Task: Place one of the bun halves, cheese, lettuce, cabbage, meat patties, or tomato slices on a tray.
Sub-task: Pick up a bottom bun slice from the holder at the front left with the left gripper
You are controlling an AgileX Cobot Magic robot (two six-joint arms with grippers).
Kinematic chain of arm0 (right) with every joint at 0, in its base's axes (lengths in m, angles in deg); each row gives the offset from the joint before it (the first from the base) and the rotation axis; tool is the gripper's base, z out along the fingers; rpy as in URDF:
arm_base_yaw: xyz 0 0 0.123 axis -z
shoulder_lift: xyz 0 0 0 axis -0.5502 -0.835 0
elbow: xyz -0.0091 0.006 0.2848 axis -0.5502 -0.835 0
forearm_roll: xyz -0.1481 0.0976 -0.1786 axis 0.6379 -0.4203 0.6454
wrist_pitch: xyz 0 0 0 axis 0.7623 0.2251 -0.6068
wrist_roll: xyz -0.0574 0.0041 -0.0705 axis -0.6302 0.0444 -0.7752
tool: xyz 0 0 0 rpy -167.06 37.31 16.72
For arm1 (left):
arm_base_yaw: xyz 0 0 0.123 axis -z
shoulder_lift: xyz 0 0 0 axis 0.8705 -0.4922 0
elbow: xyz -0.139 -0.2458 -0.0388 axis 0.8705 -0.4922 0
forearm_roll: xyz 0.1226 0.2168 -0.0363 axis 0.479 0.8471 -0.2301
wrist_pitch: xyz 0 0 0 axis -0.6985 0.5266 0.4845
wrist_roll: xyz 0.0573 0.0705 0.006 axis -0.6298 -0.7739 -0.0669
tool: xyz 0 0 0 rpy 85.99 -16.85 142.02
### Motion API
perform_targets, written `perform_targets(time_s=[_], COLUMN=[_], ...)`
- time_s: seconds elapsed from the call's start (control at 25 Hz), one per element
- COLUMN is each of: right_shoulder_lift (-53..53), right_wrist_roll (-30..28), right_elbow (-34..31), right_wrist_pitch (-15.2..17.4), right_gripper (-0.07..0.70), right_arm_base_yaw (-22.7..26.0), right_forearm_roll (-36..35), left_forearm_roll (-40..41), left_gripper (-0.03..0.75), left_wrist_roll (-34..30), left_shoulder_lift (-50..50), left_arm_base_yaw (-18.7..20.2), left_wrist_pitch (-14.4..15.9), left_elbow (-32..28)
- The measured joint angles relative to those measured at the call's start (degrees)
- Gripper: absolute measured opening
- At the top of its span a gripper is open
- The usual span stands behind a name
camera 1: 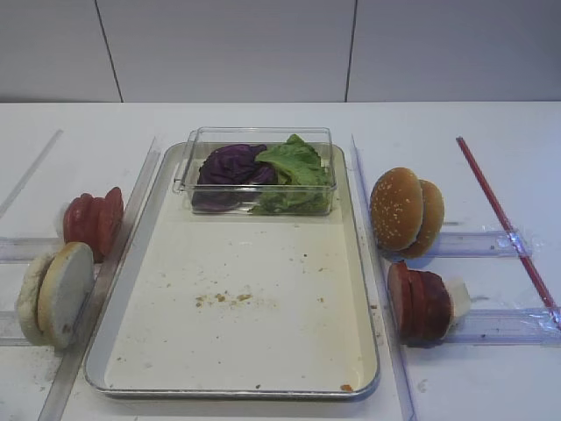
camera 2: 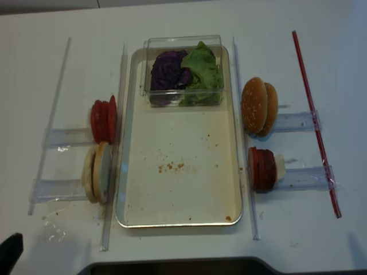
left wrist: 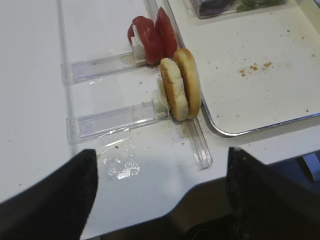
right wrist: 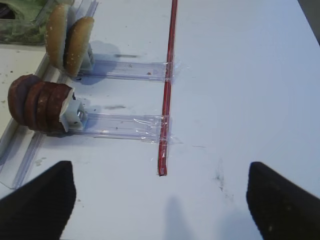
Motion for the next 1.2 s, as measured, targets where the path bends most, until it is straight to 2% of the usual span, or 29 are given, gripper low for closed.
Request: perform_targets(time_s=[0.24, 0.52, 0.88, 1.2], right_shoulder_lift=[0.00, 0.00, 0.00, 0.00], right_wrist_roll=[0.00, 0.00, 1.16, 1.16], right_elbow=[0.00, 0.00, 0.00, 0.00], right_wrist_pitch=[0.00, 0.00, 0.00, 0.00], right_gripper=[0.692, 0.692, 0.692, 0.692], right_arm_base_yaw=[0.00, 0.00, 0.00, 0.00], right_forearm_roll=[0.00, 0.00, 0.82, 1.05], left_forearm_roll=[0.00, 0.00, 0.00, -0.33], left_gripper=[0.447, 0.428, 0.353, 0.345], left_wrist_roll=[1.05, 2.44, 4.02, 5.07], left_shoulder_lift=[-8.33, -19.07, -31.92, -42.14], left_arm_base_yaw=[4.27, 8.52, 9.09, 9.09], left_wrist_pitch=[0.00, -0.11, -0.45, -0.91], left_elbow=[5.01, 8.19, 13.02, 17.32])
